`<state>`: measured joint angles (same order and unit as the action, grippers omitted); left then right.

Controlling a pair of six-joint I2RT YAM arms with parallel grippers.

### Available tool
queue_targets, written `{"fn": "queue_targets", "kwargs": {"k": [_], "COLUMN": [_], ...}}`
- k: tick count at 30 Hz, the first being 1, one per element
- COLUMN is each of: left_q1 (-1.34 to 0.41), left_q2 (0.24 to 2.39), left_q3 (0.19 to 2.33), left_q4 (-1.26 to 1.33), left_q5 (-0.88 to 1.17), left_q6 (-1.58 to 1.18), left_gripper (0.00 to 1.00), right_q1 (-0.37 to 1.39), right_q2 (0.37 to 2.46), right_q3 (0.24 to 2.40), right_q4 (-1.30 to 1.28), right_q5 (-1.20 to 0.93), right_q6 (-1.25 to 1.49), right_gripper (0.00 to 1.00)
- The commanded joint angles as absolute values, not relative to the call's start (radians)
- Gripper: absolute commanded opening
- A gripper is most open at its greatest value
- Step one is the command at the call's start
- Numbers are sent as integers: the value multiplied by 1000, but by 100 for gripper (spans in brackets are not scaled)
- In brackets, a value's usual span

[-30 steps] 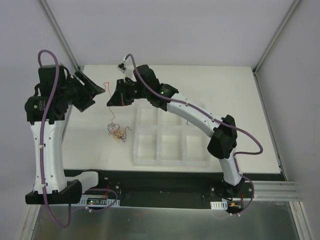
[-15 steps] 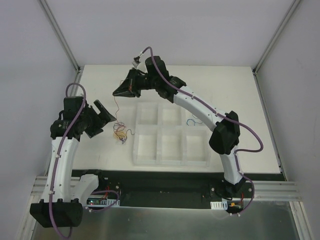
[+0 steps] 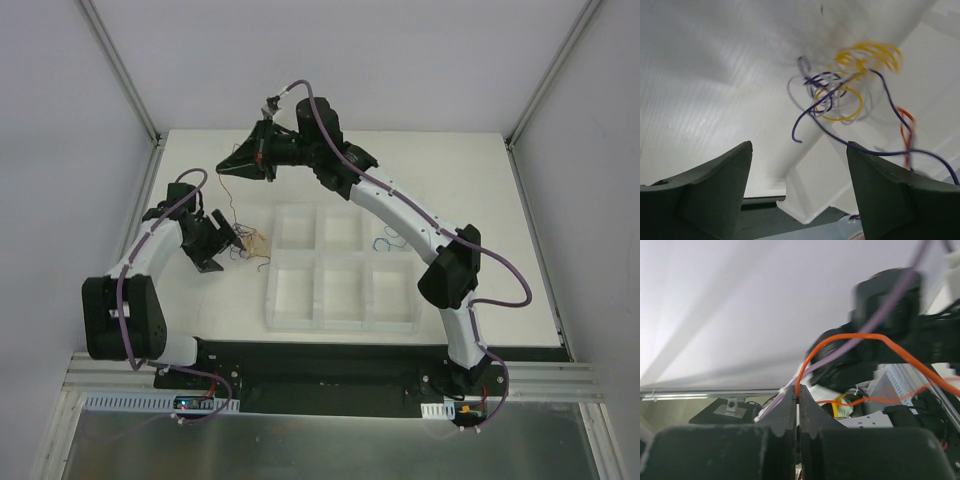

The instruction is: Untangle the cables

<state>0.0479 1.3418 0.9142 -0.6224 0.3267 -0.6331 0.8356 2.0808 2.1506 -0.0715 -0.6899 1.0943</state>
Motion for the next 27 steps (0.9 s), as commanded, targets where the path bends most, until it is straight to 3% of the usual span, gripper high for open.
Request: {"fn": "queue_targets", "kwargs": {"k": [1, 13, 22, 27], "left_q1": [81, 222, 221, 221], "left_q2": [1481, 1592, 1266, 1085], "left_q3": [994, 1002, 944, 899], "left_q4": [-588, -588, -559, -546], "left_q5": [287, 325, 495, 500], "left_q6": [-588, -539, -561, -571], "left_gripper": [72, 59, 77, 79], "right_q1": [821, 765, 769, 762], "right_q2": [1990, 1914, 1940, 1962], "right_q3": [2307, 2444, 2464, 2473], "right_q4": [-5, -18, -44, -55], "right_q5": [-724, -663, -641, -637], "right_q6": [1173, 1099, 1046, 1046], "right_gripper": [0, 0, 0, 0]}}
